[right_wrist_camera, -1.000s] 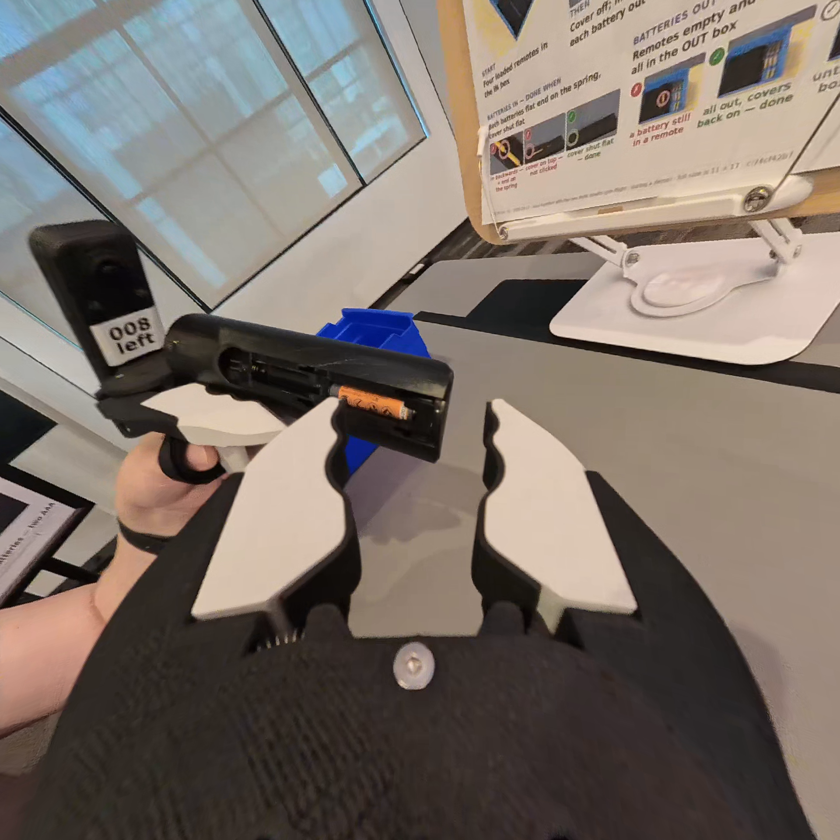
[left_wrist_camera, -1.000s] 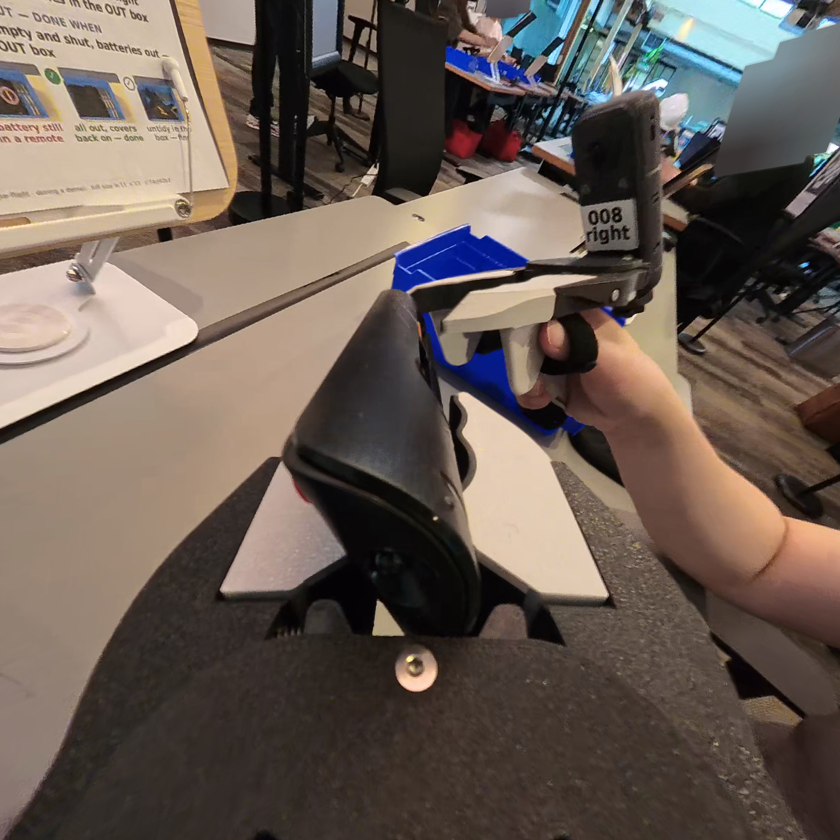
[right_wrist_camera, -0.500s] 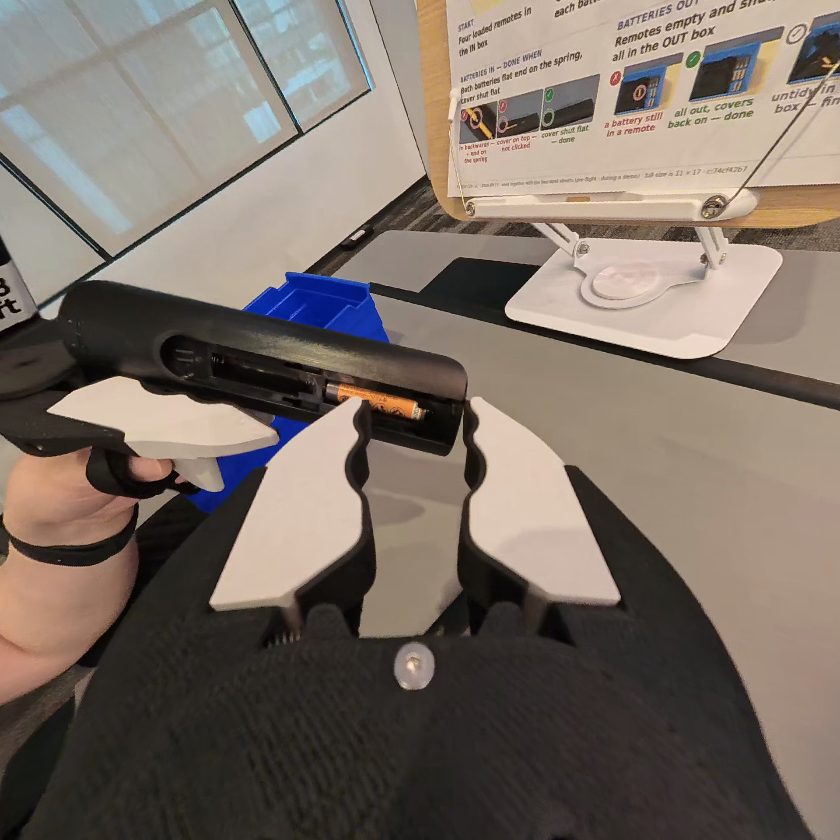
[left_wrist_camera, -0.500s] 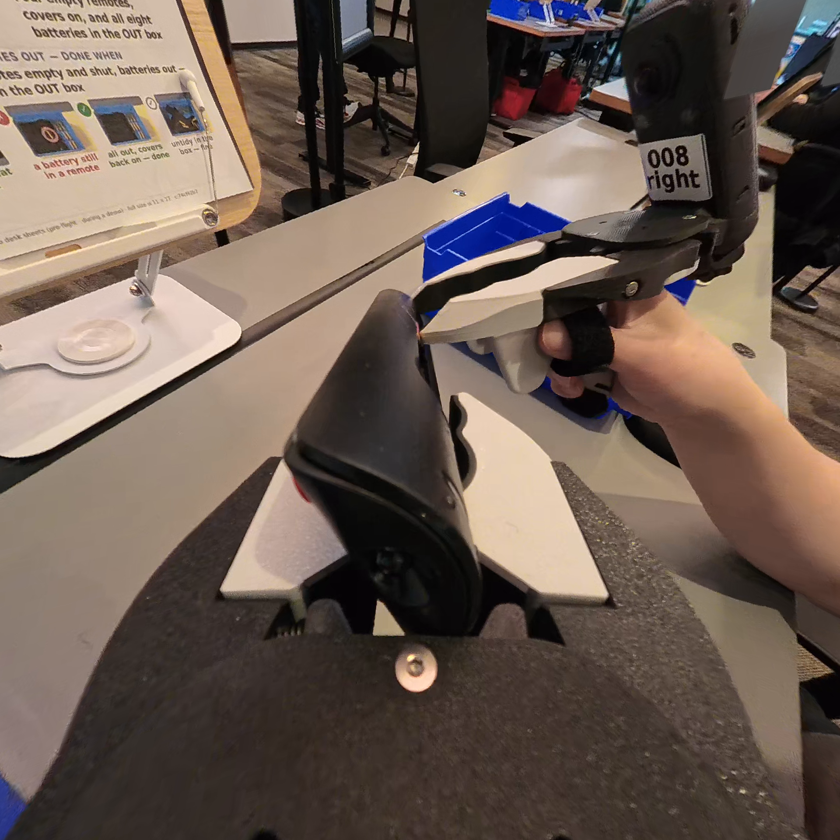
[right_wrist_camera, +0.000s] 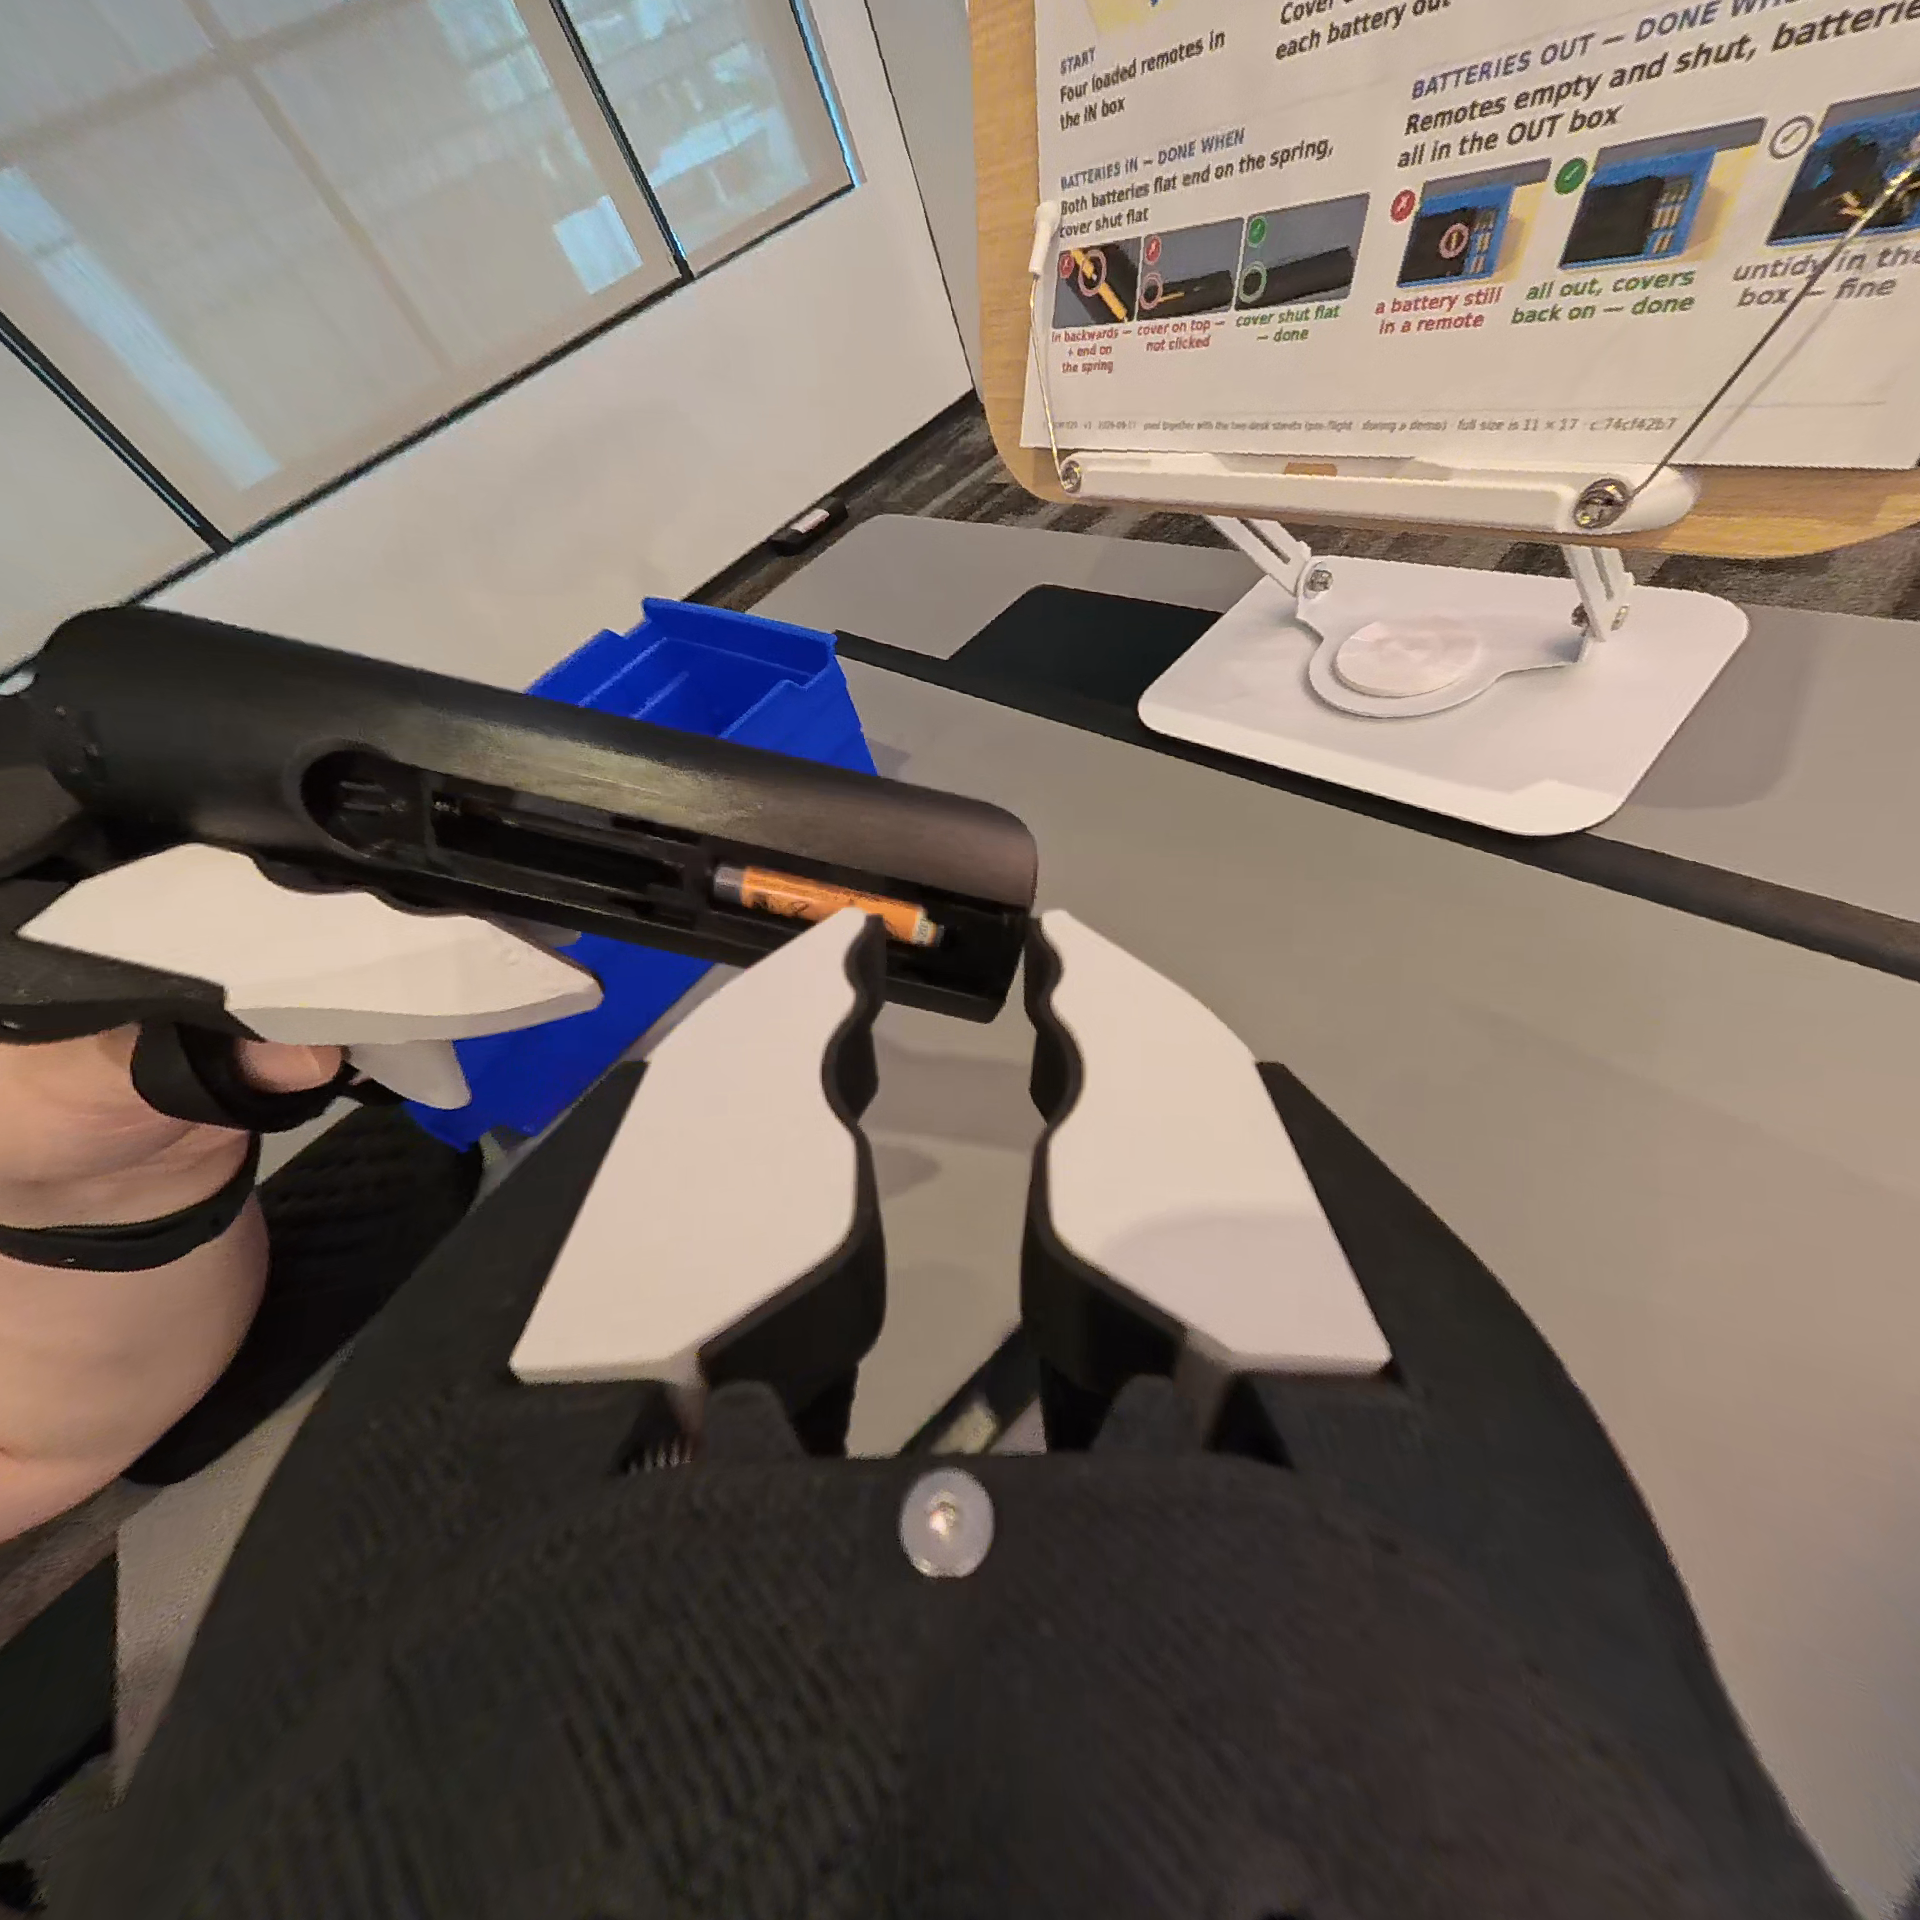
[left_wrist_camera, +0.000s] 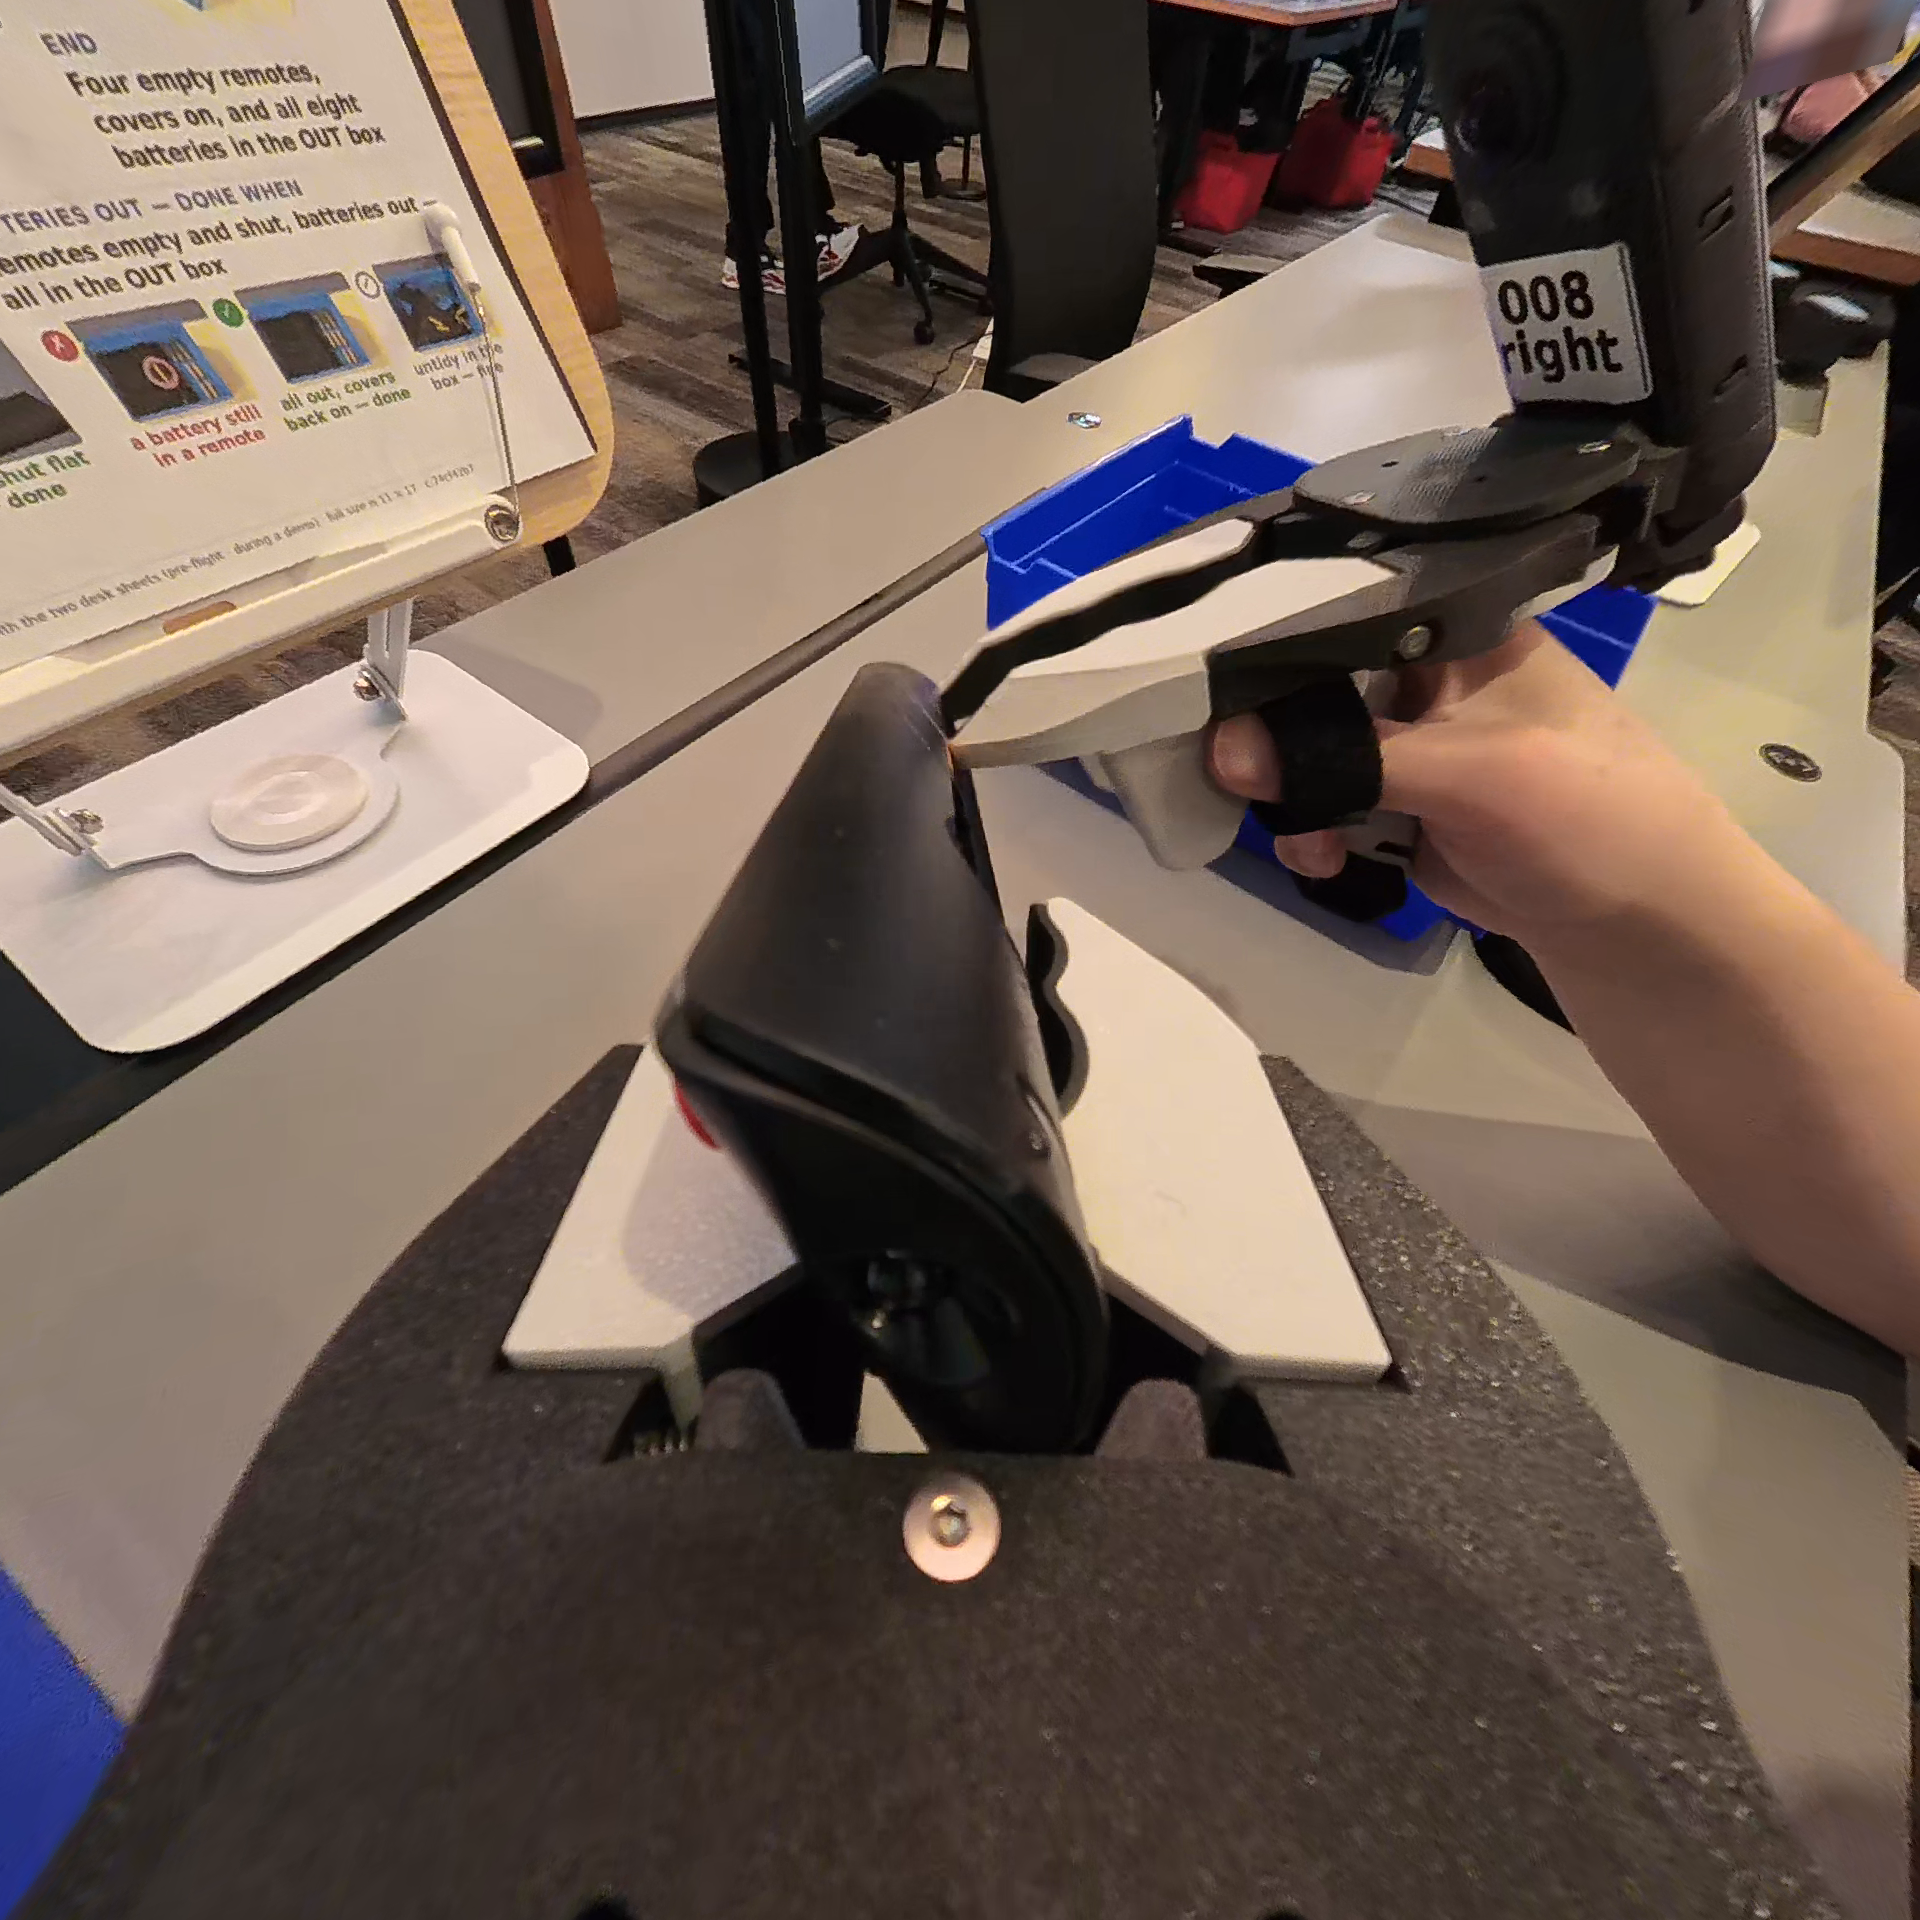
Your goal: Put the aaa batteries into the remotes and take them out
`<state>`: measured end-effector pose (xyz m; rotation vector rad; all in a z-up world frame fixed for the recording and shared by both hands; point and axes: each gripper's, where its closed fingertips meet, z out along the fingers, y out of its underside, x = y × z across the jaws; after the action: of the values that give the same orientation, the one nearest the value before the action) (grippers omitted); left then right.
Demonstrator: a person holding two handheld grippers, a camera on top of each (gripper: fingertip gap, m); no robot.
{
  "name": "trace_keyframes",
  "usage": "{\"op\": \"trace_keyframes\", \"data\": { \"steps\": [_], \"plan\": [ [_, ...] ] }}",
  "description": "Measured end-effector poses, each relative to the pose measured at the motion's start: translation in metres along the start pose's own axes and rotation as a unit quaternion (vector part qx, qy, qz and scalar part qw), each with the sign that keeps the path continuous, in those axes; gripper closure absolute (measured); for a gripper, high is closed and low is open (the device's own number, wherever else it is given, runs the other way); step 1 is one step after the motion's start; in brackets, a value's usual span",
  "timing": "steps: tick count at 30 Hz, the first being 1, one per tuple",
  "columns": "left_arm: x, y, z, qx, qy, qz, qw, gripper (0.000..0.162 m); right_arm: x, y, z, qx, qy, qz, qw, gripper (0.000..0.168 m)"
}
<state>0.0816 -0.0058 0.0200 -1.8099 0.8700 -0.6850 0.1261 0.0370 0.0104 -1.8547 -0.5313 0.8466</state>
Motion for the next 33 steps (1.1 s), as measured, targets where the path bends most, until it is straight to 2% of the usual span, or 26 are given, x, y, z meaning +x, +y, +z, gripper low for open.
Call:
{"op": "trace_keyframes", "data": {
  "steps": [2,6,10,14,16,18,27,33],
  "plan": [
    [0.0,0.0,0.0,-0.004,-0.007,0.007,1.0,0.135,0.004,0.002,0.0,-0.006,0.016,-0.018,1.0,0.152],
    [0.0,0.0,-0.001,-0.003,-0.009,0.009,1.0,0.135,0.004,0.001,0.0,-0.004,0.014,-0.016,1.0,0.152],
    [-0.001,-0.006,-0.005,0.016,0.016,-0.011,1.0,0.135,-0.003,-0.007,-0.003,0.024,-0.041,0.037,0.998,0.15],
    [0.004,-0.013,-0.011,0.036,0.057,-0.045,0.997,0.135,-0.019,-0.017,-0.006,0.05,-0.13,0.108,0.984,0.135],
    [0.003,-0.014,-0.012,0.039,0.06,-0.049,0.996,0.135,-0.023,-0.018,-0.007,0.05,-0.152,0.127,0.979,0.127],
    [0.003,-0.016,-0.014,0.045,0.07,-0.059,0.995,0.135,-0.025,-0.022,-0.01,0.057,-0.161,0.134,0.976,0.127],
    [0.004,-0.014,-0.012,0.037,0.053,-0.041,0.997,0.135,-0.024,-0.016,-0.004,0.039,-0.081,0.067,0.994,0.125],
    [0.008,-0.016,-0.014,0.039,0.045,-0.027,0.998,0.135,-0.025,-0.017,-0.006,0.046,-0.075,0.045,0.995,0.125]
  ]
}}
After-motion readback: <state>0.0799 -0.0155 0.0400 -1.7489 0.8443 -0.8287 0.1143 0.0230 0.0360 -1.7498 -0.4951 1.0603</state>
